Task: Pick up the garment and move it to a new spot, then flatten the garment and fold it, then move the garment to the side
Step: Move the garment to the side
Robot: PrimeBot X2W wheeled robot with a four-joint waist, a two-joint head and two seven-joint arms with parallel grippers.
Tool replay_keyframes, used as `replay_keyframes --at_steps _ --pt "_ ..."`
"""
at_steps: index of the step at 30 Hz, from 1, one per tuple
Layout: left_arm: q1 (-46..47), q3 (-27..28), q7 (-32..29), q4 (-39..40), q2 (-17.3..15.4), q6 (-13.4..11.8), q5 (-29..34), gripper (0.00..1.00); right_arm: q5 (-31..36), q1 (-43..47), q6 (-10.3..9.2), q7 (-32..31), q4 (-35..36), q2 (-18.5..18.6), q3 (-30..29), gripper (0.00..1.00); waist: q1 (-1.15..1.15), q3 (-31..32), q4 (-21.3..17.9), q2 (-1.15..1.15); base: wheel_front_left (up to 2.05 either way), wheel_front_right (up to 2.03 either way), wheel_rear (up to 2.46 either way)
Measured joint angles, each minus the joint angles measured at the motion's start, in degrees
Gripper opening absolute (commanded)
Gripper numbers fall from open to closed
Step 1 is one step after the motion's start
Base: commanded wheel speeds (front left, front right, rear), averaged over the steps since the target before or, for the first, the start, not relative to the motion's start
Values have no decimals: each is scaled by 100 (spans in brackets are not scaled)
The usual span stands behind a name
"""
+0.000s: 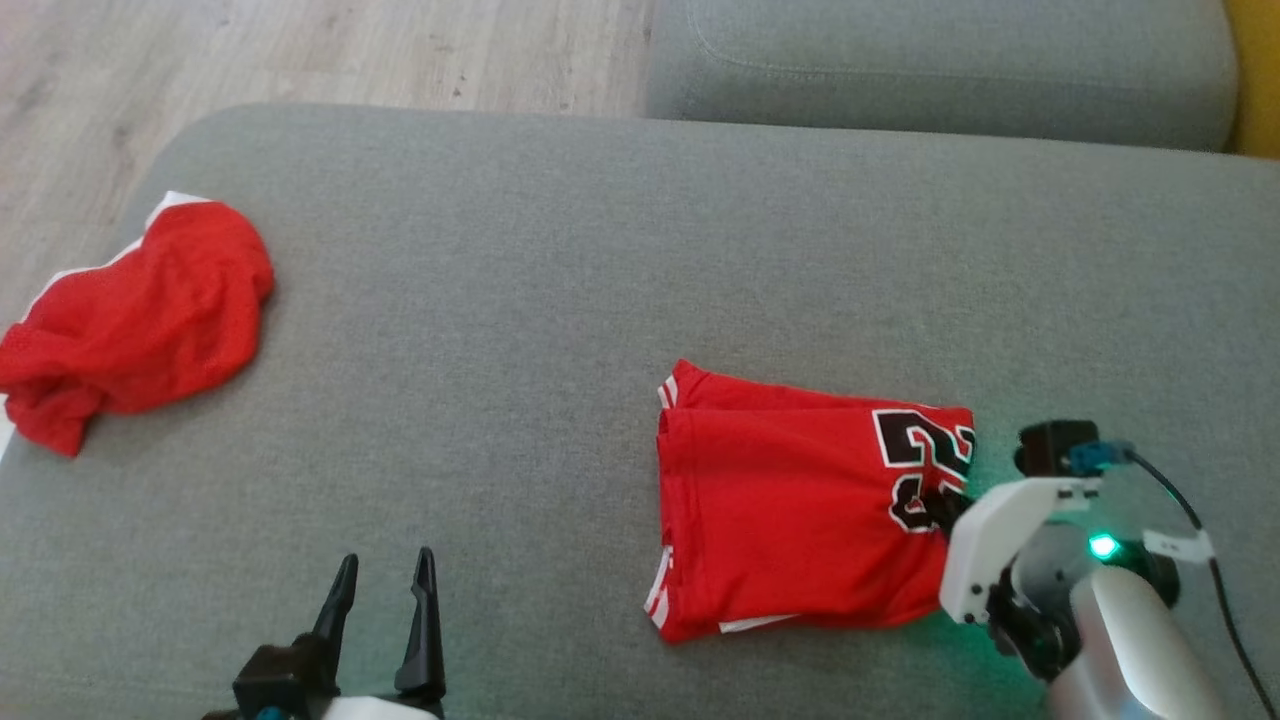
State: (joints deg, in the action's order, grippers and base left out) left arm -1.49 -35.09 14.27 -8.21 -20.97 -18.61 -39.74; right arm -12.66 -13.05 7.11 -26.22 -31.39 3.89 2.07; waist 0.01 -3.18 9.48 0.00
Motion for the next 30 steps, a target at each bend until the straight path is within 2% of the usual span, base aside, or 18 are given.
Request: replay_keyframes --at_steps 8,12,19,30 --pt "33 32 1 -2 36 53 99 100 -43 -319 0 370 -46 55 -47 0 0 -107 -318 0 0 0 0" --pt "136 77 1 31 71 96 152 100 -26 -615 0 430 134 267 -220 0 0 -190 -667 0 0 0 0" --pt "446 136 1 157 79 103 334 100 13 -1015 0 420 516 566 -416 0 0 -442 -1525 0 0 0 0" --pt "1105 27 -325 371 -91 149 593 100 3 -1642 0 578 532 524 -446 0 0 -1081 -2998 0 0 0 0"
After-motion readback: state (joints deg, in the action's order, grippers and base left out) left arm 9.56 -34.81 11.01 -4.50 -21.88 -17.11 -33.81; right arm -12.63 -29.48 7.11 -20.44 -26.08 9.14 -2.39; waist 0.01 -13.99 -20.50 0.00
